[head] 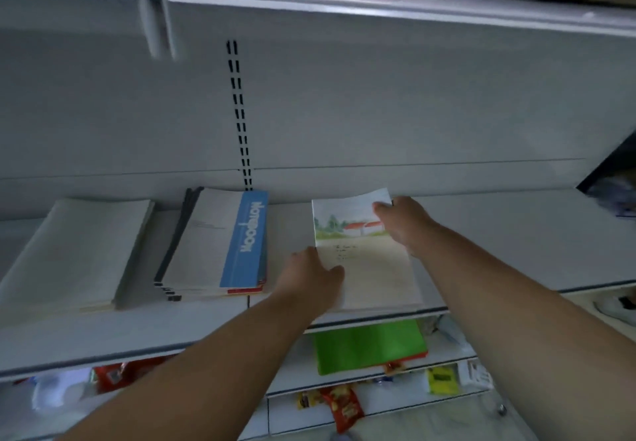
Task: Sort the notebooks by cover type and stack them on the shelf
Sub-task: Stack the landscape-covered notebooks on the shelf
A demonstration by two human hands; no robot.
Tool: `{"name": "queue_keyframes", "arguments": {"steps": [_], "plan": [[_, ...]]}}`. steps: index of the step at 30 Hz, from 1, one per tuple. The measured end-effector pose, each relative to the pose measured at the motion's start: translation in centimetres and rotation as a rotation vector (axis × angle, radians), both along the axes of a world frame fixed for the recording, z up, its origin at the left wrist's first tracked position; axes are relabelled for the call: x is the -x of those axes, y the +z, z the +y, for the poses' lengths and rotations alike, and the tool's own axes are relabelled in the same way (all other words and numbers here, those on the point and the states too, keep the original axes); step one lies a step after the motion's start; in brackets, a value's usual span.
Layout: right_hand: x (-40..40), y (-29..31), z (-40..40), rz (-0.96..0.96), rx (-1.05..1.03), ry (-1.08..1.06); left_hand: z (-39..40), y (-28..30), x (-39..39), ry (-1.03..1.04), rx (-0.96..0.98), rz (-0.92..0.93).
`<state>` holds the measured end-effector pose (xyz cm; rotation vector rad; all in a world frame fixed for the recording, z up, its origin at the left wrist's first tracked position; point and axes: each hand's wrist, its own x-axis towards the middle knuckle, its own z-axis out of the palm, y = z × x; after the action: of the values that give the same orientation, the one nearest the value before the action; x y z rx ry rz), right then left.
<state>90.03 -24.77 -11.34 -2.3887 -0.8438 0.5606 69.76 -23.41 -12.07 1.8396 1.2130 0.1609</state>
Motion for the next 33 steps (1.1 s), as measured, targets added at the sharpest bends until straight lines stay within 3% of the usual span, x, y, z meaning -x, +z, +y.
{"name": "queue_keyframes", "arguments": {"steps": [11,18,25,33], "plan": [[-5.1,-4.6,4.7,-0.247,0.19,0.273,2.4,-3.0,-6.5,0.152,-0.219,0.395],[-5.2,-4.2,4.7,-0.391,0.22,0.273,2.0,-3.1,-6.8,0.157,-0.212,0.428],[1.7,0.5,2.1,-0.395,-0.166,0.425,-0.1,0.1,-0.4,0.26,-0.439,0.162],[20.8,5.3,1.9,-0.442,-0.494,0.691,-0.1,1.9,18.7,0.494,-0.576,0.038]]}}
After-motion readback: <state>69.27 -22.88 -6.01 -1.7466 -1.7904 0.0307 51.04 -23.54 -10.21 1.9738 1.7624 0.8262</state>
